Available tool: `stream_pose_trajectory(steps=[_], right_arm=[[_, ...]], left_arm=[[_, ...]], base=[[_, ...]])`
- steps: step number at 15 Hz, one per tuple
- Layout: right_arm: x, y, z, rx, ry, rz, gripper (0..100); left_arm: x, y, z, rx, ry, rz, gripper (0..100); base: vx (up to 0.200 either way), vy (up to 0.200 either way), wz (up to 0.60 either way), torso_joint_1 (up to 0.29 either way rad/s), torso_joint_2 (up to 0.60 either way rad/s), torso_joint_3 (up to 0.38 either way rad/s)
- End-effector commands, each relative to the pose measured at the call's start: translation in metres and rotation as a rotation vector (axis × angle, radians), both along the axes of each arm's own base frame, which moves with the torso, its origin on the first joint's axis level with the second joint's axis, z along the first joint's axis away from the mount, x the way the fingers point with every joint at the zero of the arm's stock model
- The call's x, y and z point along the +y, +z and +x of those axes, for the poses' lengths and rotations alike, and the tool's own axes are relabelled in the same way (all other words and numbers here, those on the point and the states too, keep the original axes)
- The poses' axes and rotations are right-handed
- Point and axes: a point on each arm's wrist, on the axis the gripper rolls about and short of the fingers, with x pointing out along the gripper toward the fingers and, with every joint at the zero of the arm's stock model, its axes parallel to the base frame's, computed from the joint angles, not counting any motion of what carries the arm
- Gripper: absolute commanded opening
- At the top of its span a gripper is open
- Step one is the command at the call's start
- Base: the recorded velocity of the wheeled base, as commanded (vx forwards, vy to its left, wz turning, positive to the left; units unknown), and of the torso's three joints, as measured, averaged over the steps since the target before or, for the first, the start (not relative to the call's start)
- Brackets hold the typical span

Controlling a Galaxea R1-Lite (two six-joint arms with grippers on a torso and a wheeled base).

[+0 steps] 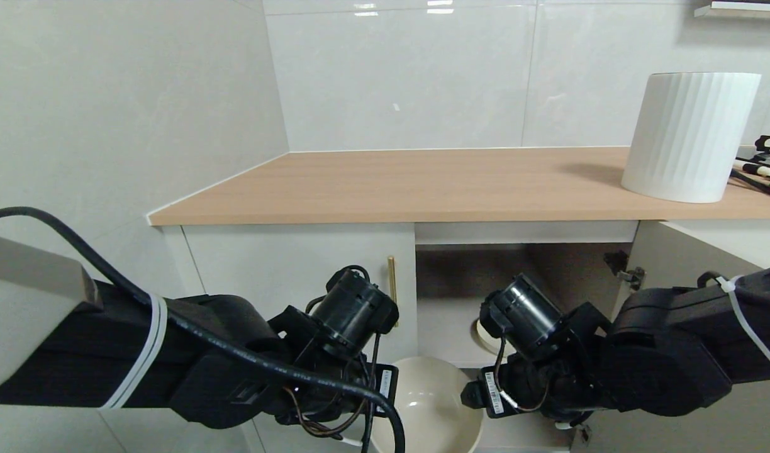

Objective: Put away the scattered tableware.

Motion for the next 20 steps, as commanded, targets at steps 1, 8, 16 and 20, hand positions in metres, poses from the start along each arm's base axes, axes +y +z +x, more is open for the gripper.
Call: stream_pose_trajectory(steps=[1, 8, 16, 20], right_arm=[[0.001, -0.004, 0.001, 0.009, 0.001, -0.008, 0], [0.003, -0.004, -0.002, 0.010, 0.011, -0.009, 0], [0.003, -0.007, -0.001, 0.016, 0.009, -0.018, 0], [0.005, -0.015, 0.001, 0.029, 0.007, -0.038, 0]], left_arm=[[0.000, 0.000, -0.001, -0.001, -0.001, 0.000, 0], [0.000, 0.000, 0.000, -0.006, 0.002, 0.002, 0], [0.000, 0.000, 0.000, -0.006, 0.002, 0.004, 0], [0.000, 0.003, 0.000, -0.013, 0.006, -0.002, 100]], base=[[0.000, 0.000, 0.00, 0.000, 0.00, 0.000], [0.000, 0.000, 0.00, 0.000, 0.00, 0.000], [0.000, 0.000, 0.00, 0.000, 0.00, 0.000], [0.000, 0.000, 0.00, 0.000, 0.00, 0.000]])
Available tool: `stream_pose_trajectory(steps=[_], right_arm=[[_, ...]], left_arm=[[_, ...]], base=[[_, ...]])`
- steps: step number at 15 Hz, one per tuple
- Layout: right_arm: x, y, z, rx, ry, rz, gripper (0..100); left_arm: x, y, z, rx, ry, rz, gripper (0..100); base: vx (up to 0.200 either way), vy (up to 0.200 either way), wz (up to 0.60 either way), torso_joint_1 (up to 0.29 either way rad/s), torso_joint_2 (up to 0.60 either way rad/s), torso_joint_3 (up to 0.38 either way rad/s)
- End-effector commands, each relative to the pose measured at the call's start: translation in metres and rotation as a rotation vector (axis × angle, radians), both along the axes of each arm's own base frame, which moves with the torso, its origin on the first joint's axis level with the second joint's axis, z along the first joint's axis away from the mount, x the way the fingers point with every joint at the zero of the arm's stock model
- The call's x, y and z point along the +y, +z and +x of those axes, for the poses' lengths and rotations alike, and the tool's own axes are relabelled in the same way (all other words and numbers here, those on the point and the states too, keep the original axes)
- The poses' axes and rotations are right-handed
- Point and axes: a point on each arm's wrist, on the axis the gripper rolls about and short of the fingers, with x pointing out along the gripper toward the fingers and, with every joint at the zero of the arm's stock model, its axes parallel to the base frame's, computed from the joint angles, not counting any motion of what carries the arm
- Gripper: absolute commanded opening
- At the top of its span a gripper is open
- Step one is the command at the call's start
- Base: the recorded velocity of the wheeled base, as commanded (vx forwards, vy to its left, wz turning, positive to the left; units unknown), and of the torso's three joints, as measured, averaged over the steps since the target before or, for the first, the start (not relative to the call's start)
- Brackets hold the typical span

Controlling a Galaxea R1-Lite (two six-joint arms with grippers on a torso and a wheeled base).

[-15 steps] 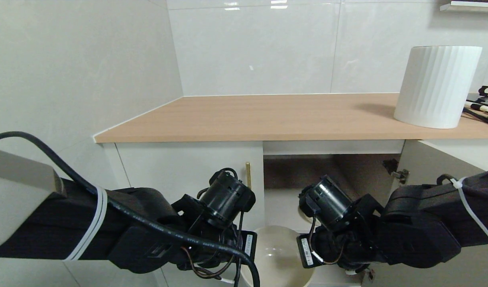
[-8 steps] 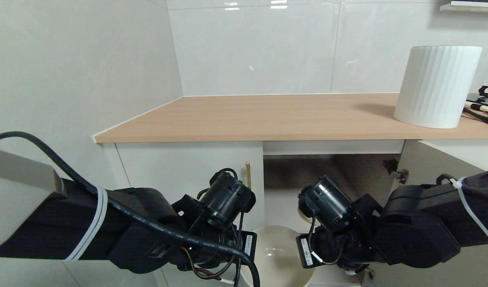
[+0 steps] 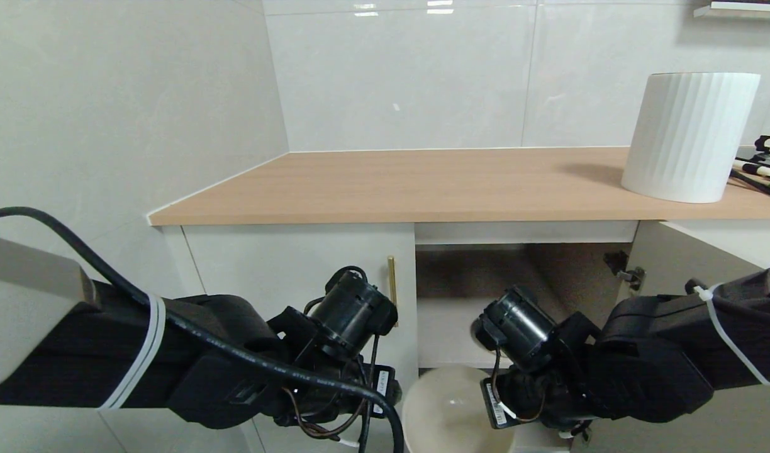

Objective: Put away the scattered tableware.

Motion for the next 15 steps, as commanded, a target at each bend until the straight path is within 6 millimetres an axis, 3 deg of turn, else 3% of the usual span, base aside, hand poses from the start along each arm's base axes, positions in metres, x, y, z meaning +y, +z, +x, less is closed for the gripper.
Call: stream_pose_trajectory(steps=[1, 5, 7, 9, 10, 11, 15], right_arm=[[0.005, -0.003, 0.003, -0.001, 0.011, 0.023, 0], [0.005, -0.012, 0.011, -0.031, -0.028, -0.002, 0], [-0.009, -0.027, 0.039, -0.072, -0.129, -0.011, 0], [-0.013, -0.029, 0.045, -0.080, -0.152, -0.006, 0], [-0.024, -0.042, 0.075, -0.136, -0.252, 0.054, 0], [-0.030, -0.049, 0.089, -0.166, -0.312, 0.091, 0], [-0.058, -0.076, 0.132, -0.286, -0.476, 0.076, 0]], left_arm=[[-0.002, 0.003, 0.000, -0.011, -0.008, -0.023, 100], [-0.002, 0.003, 0.000, -0.020, 0.000, -0.018, 100], [-0.002, 0.004, 0.001, -0.031, 0.007, -0.012, 100], [-0.002, 0.004, 0.001, -0.033, 0.010, -0.011, 100], [-0.001, 0.007, 0.000, -0.040, 0.016, -0.018, 100], [0.000, 0.009, 0.000, -0.044, 0.016, -0.022, 100], [0.001, 0.013, -0.001, -0.057, 0.017, -0.034, 100]], base=[[0.000, 0.000, 0.00, 0.000, 0.00, 0.000], [0.000, 0.000, 0.00, 0.000, 0.00, 0.000], [0.000, 0.000, 0.00, 0.000, 0.00, 0.000], [0.000, 0.000, 0.00, 0.000, 0.00, 0.000], [0.000, 0.000, 0.00, 0.000, 0.00, 0.000], [0.000, 0.000, 0.00, 0.000, 0.00, 0.000], [0.000, 0.000, 0.00, 0.000, 0.00, 0.000]])
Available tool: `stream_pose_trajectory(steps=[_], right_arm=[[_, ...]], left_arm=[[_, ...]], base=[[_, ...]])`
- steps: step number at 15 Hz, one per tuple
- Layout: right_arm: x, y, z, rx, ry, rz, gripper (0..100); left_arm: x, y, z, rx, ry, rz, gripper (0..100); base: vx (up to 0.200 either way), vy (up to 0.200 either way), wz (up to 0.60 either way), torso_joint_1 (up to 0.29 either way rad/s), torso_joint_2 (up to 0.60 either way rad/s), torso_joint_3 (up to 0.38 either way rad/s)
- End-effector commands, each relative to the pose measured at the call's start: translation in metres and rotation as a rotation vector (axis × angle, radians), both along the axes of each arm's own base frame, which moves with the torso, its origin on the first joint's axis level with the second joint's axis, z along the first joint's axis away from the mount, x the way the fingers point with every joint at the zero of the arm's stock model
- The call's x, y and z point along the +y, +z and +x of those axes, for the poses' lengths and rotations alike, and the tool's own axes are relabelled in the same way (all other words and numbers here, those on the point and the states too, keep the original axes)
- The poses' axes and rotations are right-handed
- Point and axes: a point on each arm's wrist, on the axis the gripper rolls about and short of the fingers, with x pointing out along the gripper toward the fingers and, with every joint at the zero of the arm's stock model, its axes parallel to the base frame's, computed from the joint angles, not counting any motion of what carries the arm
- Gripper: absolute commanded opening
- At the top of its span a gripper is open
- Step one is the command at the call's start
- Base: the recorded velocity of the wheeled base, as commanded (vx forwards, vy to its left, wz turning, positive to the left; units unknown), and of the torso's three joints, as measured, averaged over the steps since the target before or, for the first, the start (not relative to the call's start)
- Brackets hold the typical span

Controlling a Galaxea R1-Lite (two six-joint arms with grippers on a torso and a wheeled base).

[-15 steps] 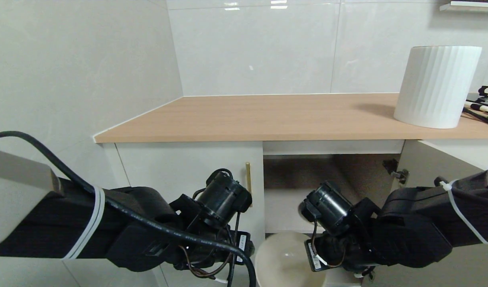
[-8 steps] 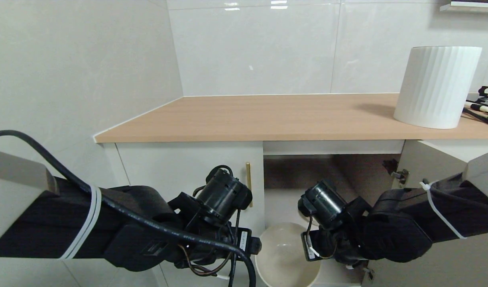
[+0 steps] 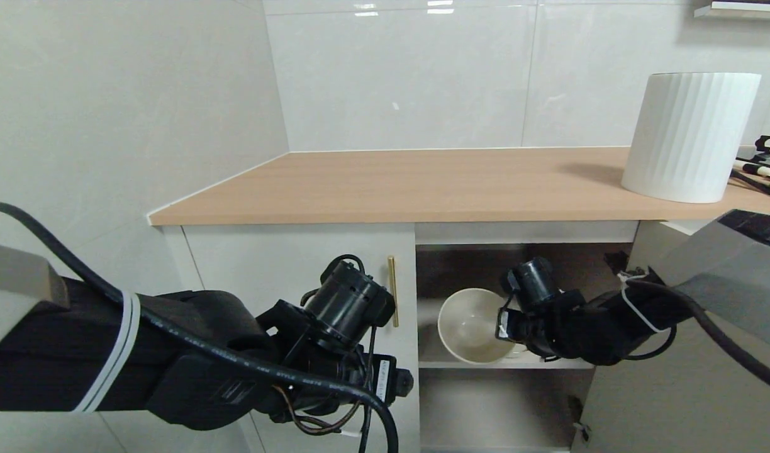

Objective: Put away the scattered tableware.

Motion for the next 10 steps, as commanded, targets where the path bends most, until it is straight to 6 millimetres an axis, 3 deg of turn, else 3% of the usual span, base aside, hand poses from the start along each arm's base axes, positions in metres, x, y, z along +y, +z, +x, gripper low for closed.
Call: stream_pose_trajectory(steps=[1, 5, 10], right_arm=[[-0.020, -0.030, 0.023, 0.027, -0.079, -0.029, 0], [-0.040, -0.045, 0.048, 0.029, -0.149, -0.032, 0], [-0.052, -0.054, 0.062, 0.026, -0.191, -0.038, 0]], left_arm=[[0.000, 0.002, 0.000, -0.004, 0.001, -0.004, 100], [0.001, 0.002, 0.000, -0.006, 0.001, -0.006, 100], [0.001, 0.006, -0.001, -0.016, 0.003, -0.014, 100]], base=[[0.000, 0.000, 0.00, 0.000, 0.00, 0.000], [0.000, 0.000, 0.00, 0.000, 0.00, 0.000], [0.000, 0.000, 0.00, 0.000, 0.00, 0.000]])
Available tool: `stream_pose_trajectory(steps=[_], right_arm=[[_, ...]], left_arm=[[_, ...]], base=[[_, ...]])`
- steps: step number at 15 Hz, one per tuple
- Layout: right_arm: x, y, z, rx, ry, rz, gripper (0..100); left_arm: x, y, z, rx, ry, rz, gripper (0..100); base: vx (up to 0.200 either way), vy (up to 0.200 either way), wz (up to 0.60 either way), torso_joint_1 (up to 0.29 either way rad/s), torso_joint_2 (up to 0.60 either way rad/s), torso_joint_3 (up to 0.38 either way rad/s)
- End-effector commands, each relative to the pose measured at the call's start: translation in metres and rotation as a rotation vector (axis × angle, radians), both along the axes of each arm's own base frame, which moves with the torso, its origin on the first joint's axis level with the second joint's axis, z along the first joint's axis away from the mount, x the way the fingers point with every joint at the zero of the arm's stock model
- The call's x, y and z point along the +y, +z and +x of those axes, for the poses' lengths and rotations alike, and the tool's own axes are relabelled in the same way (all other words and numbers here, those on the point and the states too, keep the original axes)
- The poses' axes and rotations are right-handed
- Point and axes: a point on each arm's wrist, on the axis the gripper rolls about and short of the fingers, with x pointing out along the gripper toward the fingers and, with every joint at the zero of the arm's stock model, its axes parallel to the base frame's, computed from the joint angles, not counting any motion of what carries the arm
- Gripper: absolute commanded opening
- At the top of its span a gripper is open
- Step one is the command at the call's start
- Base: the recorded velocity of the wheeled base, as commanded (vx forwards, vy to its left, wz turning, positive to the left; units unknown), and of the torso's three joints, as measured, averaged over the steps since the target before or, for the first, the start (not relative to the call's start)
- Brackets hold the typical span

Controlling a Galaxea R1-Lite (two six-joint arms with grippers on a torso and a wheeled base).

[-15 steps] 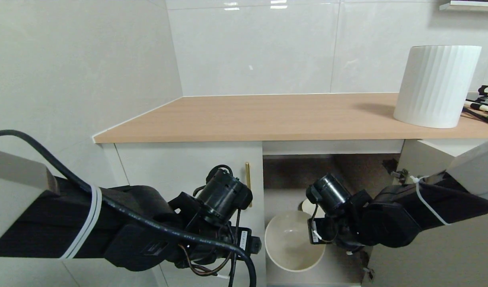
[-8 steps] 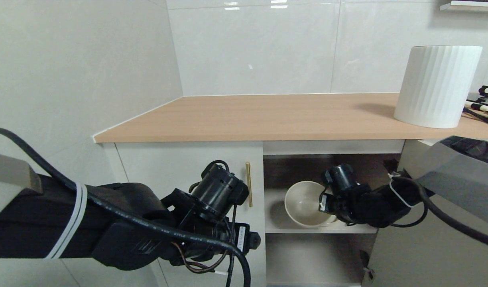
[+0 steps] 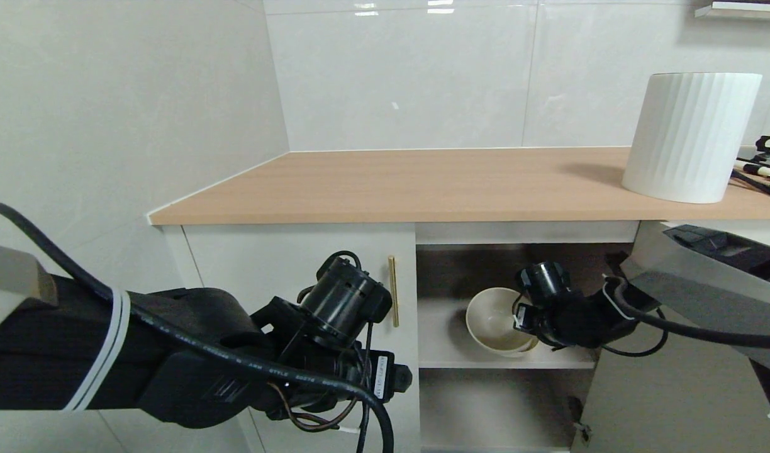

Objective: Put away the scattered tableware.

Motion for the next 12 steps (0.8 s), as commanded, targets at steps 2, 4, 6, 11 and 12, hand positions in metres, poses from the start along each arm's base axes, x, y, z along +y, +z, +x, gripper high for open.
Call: stream_pose_trajectory(steps=[2, 4, 6, 11, 12], right_arm=[[-0.0053, -0.0100, 0.0073, 0.007, -0.020, -0.007, 0], [-0.0075, -0.0090, 0.0096, 0.002, -0.033, -0.012, 0], [-0.0071, -0.0115, 0.0115, 0.001, -0.039, -0.019, 0], [-0.0082, -0.0143, 0.0155, -0.005, -0.053, -0.028, 0], [-0.0081, -0.0139, 0.0158, -0.006, -0.053, -0.029, 0]], left_arm=[[0.0005, 0.0020, -0.0008, -0.005, 0.000, -0.004, 100], [0.0005, 0.0020, -0.0008, -0.005, 0.000, -0.004, 100], [0.0005, 0.0020, -0.0008, -0.005, 0.000, -0.004, 100], [0.0005, 0.0028, -0.0007, -0.007, 0.000, -0.007, 100], [0.0005, 0.0028, -0.0007, -0.007, 0.000, -0.007, 100]], base=[[0.000, 0.000, 0.00, 0.000, 0.00, 0.000], [0.000, 0.000, 0.00, 0.000, 0.00, 0.000], [0.000, 0.000, 0.00, 0.000, 0.00, 0.000], [0.000, 0.000, 0.00, 0.000, 0.00, 0.000], [0.000, 0.000, 0.00, 0.000, 0.00, 0.000]])
